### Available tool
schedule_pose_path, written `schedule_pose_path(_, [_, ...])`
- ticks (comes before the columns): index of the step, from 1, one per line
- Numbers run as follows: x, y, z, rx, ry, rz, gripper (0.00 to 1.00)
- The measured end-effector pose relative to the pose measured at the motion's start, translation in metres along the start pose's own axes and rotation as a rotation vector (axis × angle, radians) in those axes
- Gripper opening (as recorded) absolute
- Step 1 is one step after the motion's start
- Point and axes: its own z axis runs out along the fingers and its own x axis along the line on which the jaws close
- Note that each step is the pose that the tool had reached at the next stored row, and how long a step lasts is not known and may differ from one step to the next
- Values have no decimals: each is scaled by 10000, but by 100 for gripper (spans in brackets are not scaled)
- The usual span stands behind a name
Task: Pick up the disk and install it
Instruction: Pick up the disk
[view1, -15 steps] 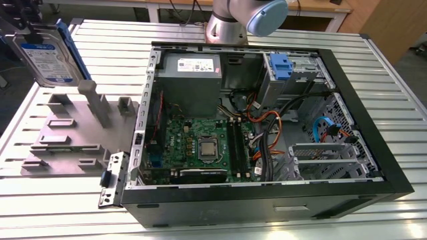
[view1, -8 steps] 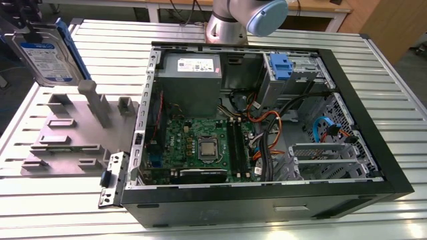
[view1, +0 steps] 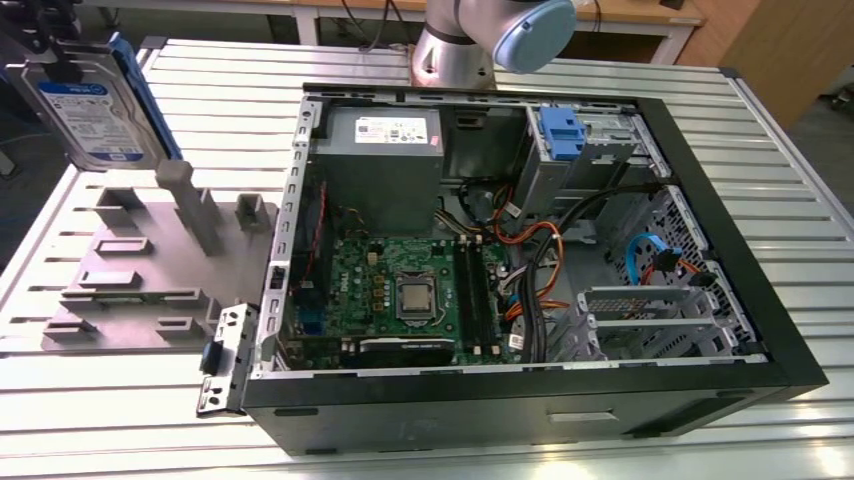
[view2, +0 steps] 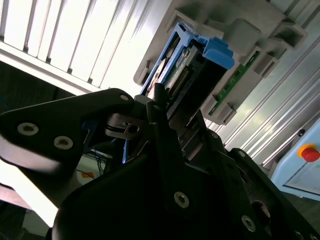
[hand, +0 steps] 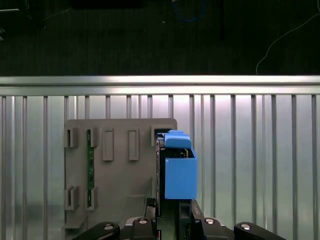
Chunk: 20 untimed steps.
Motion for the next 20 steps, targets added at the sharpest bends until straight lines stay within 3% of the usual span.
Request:
schedule_pose_path(7, [-1, 0, -41, 0, 0, 0, 35])
schedule_pose_path(15, [-1, 0, -44, -1, 0, 0, 35])
schedule_pose_path(20, [-2, 0, -88, -2, 2, 0, 35])
